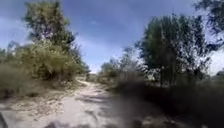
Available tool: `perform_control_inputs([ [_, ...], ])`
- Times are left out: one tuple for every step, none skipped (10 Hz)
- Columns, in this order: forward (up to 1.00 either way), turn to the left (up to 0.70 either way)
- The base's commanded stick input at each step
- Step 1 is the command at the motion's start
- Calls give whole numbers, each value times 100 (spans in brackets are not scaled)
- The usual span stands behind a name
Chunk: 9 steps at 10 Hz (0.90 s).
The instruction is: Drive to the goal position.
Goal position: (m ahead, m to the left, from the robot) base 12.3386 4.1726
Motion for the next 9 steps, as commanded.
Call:
perform_control_inputs([
  [70,0],
  [70,0],
  [70,0],
  [70,0],
  [70,0],
  [70,0],
  [70,0],
  [70,0],
  [70,0],
])
